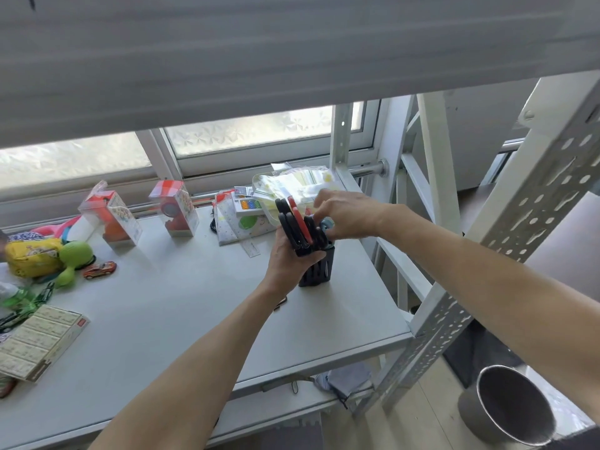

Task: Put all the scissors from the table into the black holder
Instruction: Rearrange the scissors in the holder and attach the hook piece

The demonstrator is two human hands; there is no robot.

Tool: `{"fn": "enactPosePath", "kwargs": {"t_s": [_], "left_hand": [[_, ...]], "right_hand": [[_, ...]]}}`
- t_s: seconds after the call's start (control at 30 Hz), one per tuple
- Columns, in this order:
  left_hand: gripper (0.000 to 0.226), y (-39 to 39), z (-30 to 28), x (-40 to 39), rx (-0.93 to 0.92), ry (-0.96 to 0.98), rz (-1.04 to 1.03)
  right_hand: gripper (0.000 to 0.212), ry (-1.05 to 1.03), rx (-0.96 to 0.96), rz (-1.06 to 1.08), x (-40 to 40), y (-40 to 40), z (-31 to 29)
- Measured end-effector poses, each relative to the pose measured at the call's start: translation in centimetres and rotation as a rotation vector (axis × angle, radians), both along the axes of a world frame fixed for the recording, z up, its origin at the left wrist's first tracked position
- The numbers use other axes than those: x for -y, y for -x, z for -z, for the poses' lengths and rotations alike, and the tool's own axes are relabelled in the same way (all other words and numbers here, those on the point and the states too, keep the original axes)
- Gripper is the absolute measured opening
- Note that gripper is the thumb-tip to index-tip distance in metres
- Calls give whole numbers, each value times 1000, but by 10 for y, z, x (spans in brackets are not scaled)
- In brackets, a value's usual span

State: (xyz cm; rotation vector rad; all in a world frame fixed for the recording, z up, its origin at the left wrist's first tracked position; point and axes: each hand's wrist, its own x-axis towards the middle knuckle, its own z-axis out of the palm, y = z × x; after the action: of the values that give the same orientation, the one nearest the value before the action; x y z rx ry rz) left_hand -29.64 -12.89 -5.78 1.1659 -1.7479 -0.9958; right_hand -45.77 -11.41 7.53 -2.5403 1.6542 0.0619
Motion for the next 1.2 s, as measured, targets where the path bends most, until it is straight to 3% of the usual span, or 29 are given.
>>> {"fn": "enactPosePath", "kwargs": {"t_s": [0.23, 0.43, 0.6, 0.7, 0.83, 0.93, 1.03, 1.13, 1.2], "left_hand": [[55, 2, -3, -2, 9, 4, 13], [67, 2, -1, -3, -4, -10, -28], [78, 4, -2, -4, -53, -14, -42], [71, 6, -7, -8, -75, 9, -34], [78, 11, -8, -8, -60, 32, -61], [85, 13, -6, -12, -74, 40, -62], [86, 11, -6, -17, -124, 27, -81], [83, 10, -6, -18, -132, 25, -85], [84, 11, -8, -19, -116, 23, -87]], "right_hand": [[18, 289, -74, 40, -4, -13, 10], [13, 320, 230, 222, -7, -12, 10], [16, 198, 349, 332, -3, -14, 9], [22, 151, 320, 429, 0, -14, 25], [25, 232, 370, 509, -5, -18, 39], [26, 197, 400, 485, -14, -15, 38], [33, 68, 566, 450, -18, 2, 32], [30, 142, 640, 497, -10, 16, 29], [45, 34, 612, 436, -4, 18, 26]]}}
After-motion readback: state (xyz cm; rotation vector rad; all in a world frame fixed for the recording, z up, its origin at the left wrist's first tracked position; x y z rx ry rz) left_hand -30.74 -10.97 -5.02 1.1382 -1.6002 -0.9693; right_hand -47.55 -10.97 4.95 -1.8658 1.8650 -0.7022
